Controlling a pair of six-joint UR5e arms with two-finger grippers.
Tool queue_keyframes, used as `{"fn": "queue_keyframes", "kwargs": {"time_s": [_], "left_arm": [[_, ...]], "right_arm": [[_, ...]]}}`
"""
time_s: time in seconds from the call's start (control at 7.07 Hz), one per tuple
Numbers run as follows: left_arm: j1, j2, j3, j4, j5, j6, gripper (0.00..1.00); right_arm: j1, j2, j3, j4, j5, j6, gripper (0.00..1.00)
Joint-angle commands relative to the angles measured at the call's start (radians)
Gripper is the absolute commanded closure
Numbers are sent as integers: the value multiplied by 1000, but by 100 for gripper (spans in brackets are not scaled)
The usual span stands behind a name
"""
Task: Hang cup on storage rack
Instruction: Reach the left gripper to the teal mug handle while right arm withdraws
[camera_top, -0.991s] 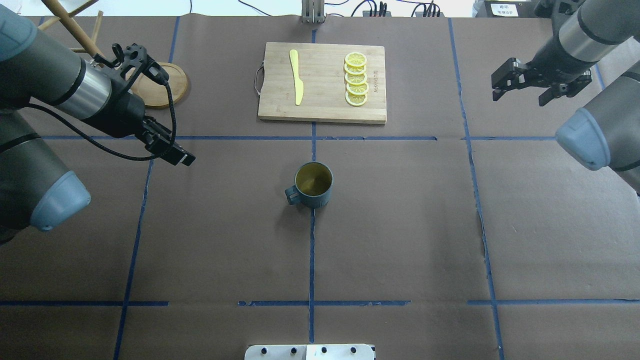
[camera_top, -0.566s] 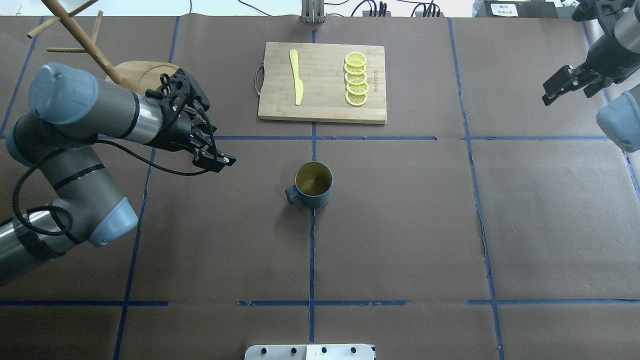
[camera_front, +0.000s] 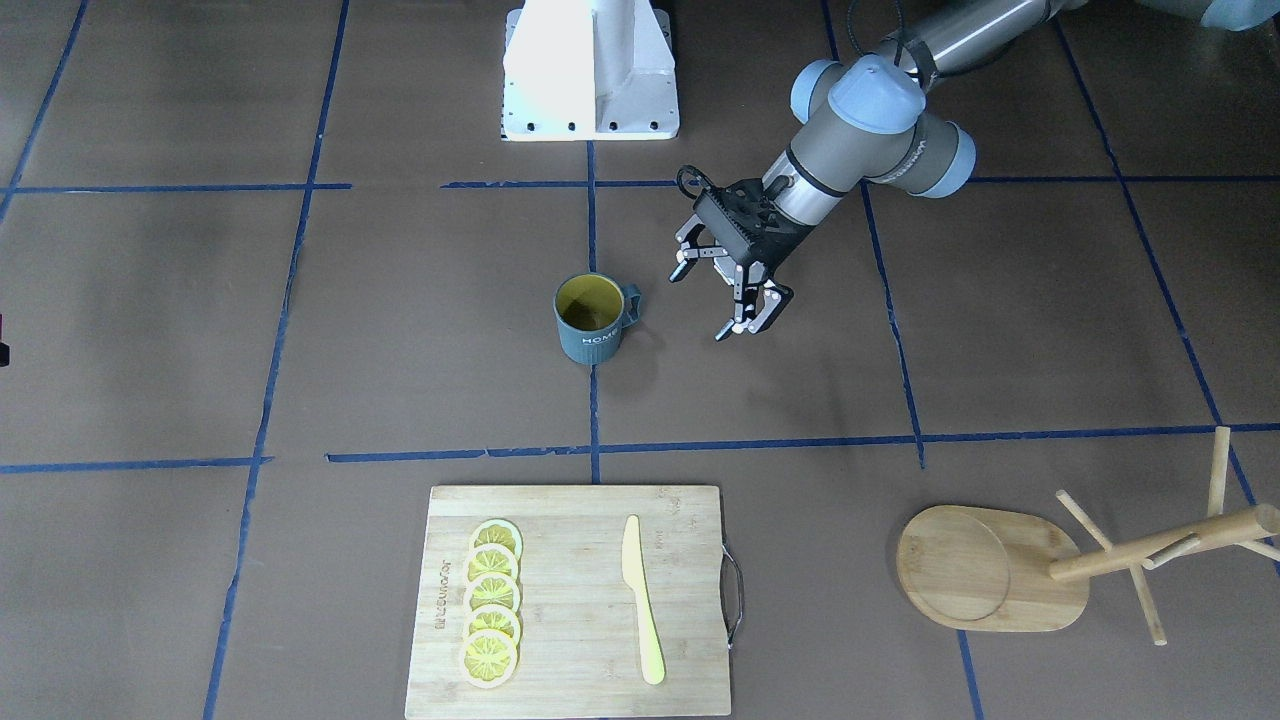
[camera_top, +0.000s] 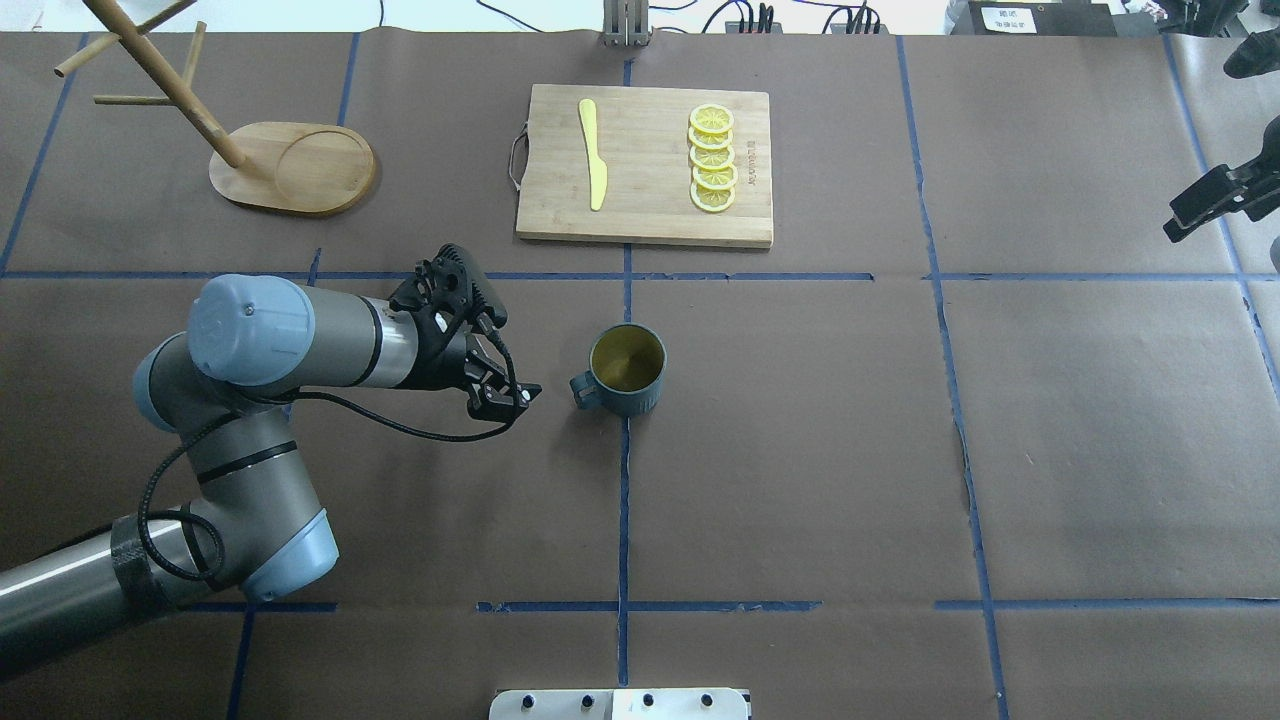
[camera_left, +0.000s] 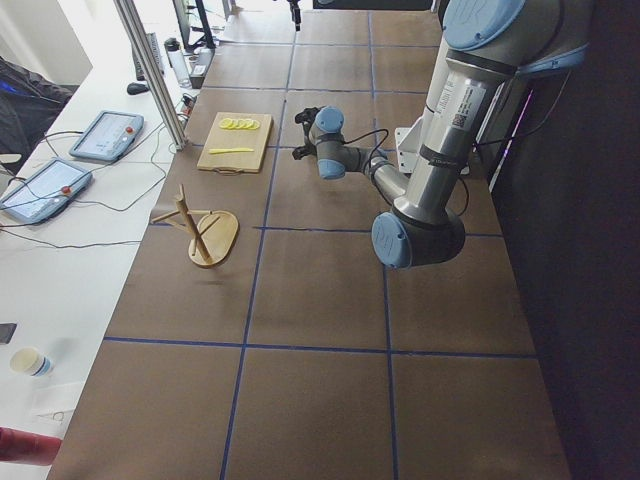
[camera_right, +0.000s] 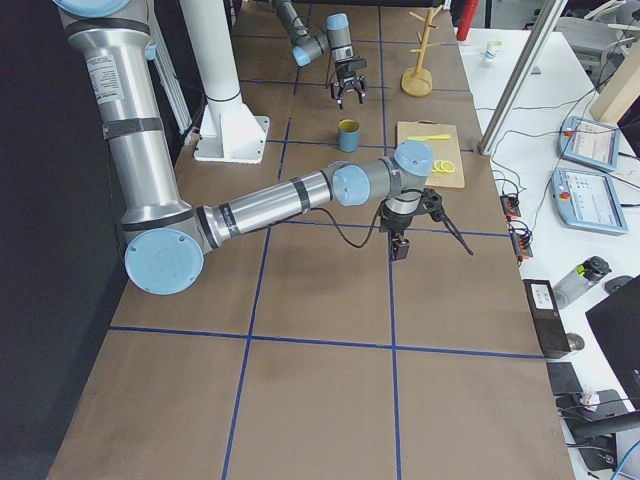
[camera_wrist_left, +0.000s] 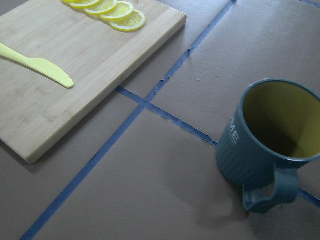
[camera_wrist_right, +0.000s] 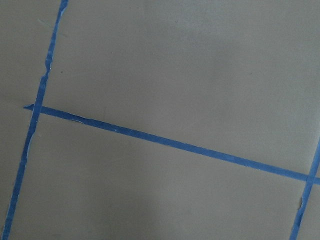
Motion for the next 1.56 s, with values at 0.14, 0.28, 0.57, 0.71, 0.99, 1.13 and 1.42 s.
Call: {"fn": "queue_keyframes", "kwargs": {"time_s": [0.14, 0.28, 0.57, 0.71, 0.99, 1.13, 1.42], "left_arm": [[62, -59, 41, 3, 7, -10, 0], [62, -113, 104, 0, 7, -12, 0], [74, -118, 120, -12, 66, -9, 0], [74, -118, 126, -20, 69, -9, 0], [74, -123, 132, -25, 71, -44, 43], [79, -123, 133, -26, 92, -135, 80], [109, -126, 121, -28, 164, -154, 100]], "right_arm": [[2, -5, 0, 1, 0, 2, 0], [2, -5, 0, 1, 0, 2, 0], [2, -4, 0, 1, 0, 2, 0], [2, -4, 0, 1, 0, 2, 0], [2, -1, 0, -3, 0, 11, 0], [2, 7, 0, -4, 0, 49, 0], [2, 9, 0, -4, 2, 60, 0]]}}
